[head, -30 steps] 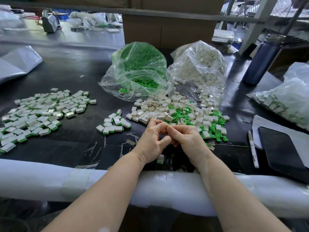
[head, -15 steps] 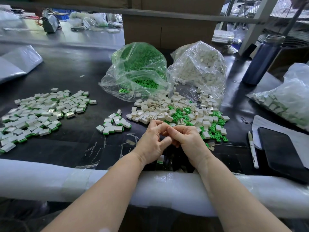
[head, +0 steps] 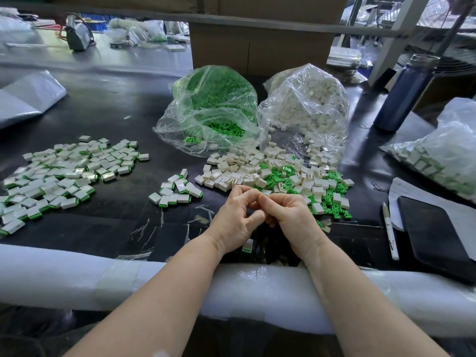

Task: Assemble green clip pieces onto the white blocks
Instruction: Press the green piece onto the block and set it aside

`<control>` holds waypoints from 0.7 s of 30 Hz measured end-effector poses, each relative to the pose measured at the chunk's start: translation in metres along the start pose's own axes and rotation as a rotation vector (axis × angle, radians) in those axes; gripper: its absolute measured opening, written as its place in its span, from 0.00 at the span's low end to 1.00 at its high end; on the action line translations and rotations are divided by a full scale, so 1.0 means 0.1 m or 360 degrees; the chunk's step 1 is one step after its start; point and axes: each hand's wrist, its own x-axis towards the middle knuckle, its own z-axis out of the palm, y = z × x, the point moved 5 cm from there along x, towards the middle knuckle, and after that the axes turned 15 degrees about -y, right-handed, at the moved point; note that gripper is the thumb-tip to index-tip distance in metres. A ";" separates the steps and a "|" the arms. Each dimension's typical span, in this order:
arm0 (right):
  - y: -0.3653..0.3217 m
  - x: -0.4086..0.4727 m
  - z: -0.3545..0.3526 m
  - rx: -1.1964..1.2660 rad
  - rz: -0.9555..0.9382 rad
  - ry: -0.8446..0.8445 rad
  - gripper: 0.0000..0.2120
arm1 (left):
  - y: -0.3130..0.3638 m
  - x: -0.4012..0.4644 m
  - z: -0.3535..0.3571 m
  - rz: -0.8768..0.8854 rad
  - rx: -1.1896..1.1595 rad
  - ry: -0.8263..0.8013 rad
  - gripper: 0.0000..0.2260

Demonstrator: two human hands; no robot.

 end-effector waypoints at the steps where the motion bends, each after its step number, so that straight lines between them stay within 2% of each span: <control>1: -0.01 0.00 0.01 -0.0030 -0.0016 -0.0002 0.12 | 0.00 0.00 -0.01 0.0015 -0.0029 0.0016 0.10; 4: -0.03 0.01 0.02 0.0005 -0.0051 0.0033 0.12 | -0.03 0.01 -0.03 0.0041 -0.0086 0.0112 0.05; 7: -0.03 -0.01 -0.06 0.0122 -0.0076 0.0224 0.06 | -0.06 0.02 -0.07 0.0009 -0.0040 0.0209 0.01; 10: -0.07 -0.03 -0.11 -0.0186 -0.0097 0.0301 0.02 | -0.08 0.02 -0.08 -0.0021 0.0000 0.0233 0.03; 14: -0.12 -0.04 -0.09 -0.0483 -0.0133 0.0316 0.06 | -0.08 0.02 -0.07 -0.0043 0.0045 0.0215 0.06; 21: -0.08 -0.02 -0.09 -0.0692 -0.0042 0.0332 0.02 | -0.03 0.01 -0.07 -0.0027 0.0102 0.0235 0.07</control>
